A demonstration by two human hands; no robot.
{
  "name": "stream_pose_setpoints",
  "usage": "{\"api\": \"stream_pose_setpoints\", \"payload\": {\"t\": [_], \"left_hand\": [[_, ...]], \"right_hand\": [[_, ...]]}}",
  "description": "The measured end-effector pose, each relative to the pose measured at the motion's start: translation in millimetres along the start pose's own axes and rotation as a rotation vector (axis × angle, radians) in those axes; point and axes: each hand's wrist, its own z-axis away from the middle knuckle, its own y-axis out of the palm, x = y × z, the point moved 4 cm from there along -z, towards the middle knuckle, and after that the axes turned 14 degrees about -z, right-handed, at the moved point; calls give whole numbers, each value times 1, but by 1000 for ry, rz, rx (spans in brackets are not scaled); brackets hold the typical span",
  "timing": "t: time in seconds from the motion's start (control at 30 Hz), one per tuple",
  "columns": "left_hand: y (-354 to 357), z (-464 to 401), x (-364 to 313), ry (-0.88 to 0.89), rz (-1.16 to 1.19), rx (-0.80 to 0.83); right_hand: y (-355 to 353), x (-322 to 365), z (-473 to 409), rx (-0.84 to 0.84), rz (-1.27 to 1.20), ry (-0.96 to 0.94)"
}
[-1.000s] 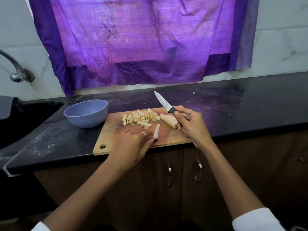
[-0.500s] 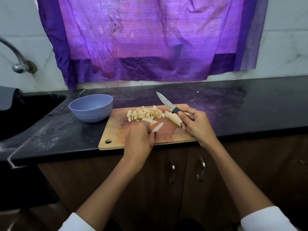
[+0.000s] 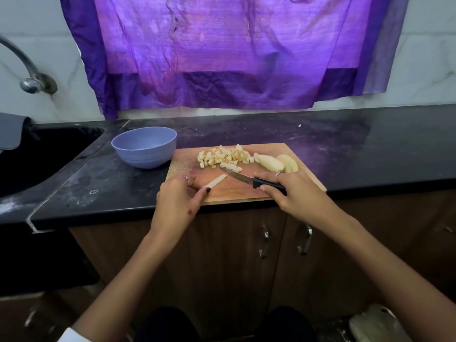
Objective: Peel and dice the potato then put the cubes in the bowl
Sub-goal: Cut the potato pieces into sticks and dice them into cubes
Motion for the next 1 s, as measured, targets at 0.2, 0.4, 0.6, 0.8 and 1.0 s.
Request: {"api": "stream_pose_setpoints", "payload": {"t": [0.2, 0.4, 0.6, 0.8, 1.0], "left_hand": [[-5, 6, 4, -5, 75, -38], [-4, 3, 4, -34, 104, -15], [1, 0, 7, -56, 126, 30], [2, -3, 7, -66, 144, 51], [3, -2, 7, -48, 130, 48]], "right_hand": [[-1, 3, -7, 19, 52, 17], [-3, 14, -19, 85, 107, 6], [-3, 27, -25, 70, 275, -81], [1, 17, -18, 29, 37, 2], [1, 18, -21, 108, -6, 49]]}}
